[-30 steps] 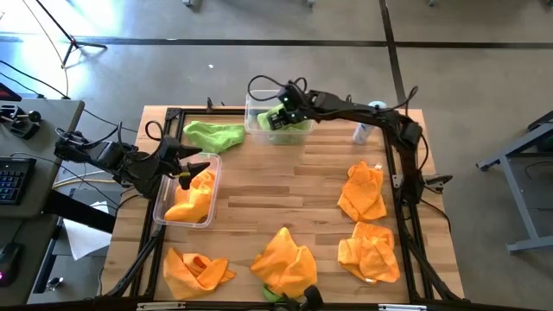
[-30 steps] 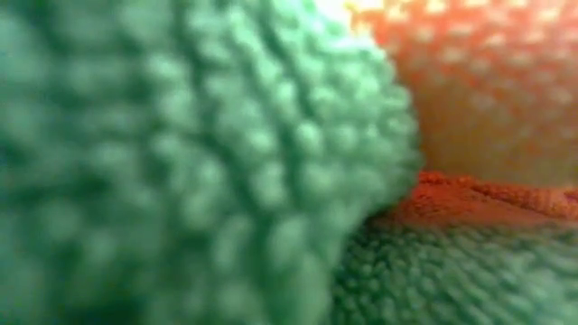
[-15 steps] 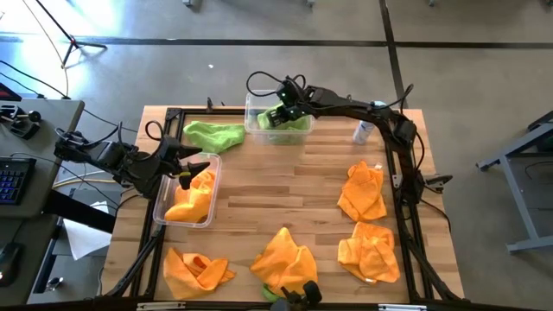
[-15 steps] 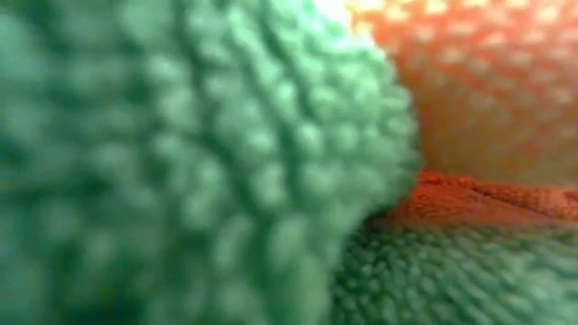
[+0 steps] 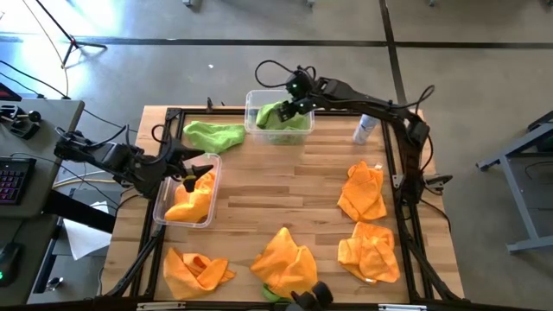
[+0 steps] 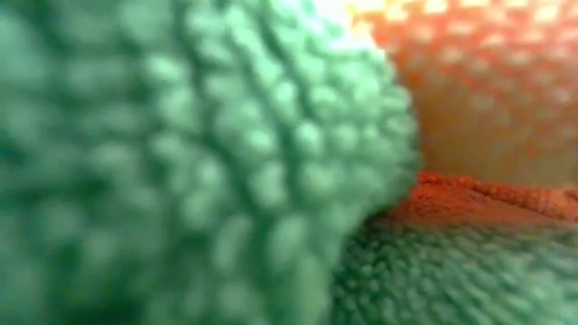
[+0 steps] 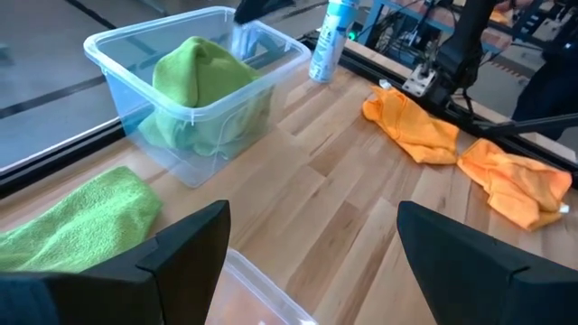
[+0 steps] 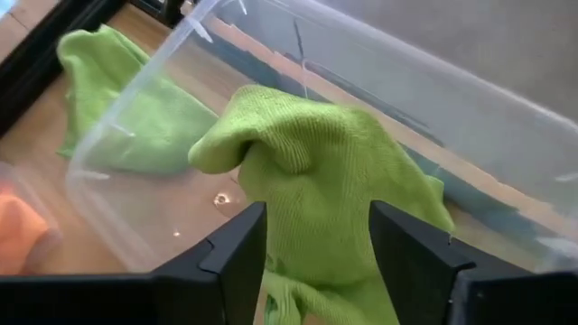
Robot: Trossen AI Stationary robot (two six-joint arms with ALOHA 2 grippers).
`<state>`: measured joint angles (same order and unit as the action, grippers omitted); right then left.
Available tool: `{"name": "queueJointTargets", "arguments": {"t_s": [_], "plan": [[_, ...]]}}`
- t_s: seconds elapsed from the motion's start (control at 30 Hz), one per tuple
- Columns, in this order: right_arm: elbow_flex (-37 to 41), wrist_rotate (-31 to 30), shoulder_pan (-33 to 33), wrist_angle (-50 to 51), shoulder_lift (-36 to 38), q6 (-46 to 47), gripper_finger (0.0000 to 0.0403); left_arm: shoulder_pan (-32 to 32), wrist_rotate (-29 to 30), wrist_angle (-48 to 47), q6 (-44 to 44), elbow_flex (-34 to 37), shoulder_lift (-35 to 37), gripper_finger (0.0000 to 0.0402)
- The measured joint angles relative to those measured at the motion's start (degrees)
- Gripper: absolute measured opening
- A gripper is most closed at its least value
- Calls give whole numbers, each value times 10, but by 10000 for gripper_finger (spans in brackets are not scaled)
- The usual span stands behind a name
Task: Sort microfiber towel by color & place in baskets
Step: Put the orange microfiber towel into the bottom transparent bin
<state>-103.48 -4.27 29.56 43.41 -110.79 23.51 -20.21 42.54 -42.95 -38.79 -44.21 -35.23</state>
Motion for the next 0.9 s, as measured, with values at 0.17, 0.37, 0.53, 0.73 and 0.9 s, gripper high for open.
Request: {"name": "queueJointTargets", "arguments": {"t_s": [0.17, 0.37, 0.53, 0.73, 0.9], "plan": [[0, -1, -6, 29, 32, 0, 191, 0, -3, -1, 0, 0, -3, 306], [1, -30, -43, 106, 59, 0, 132, 0, -24, -1, 23, 0, -3, 306], [49, -75, -110, 109, 98, 46, 29, 0, -77, -1, 24, 0, -12, 306], [193, -122, -209, 60, 200, 180, 22, 0, -178, 0, 2, 0, -52, 305], [319, -194, -325, 20, 302, 334, 7, -2, -238, -15, -2, -30, -114, 305]]}}
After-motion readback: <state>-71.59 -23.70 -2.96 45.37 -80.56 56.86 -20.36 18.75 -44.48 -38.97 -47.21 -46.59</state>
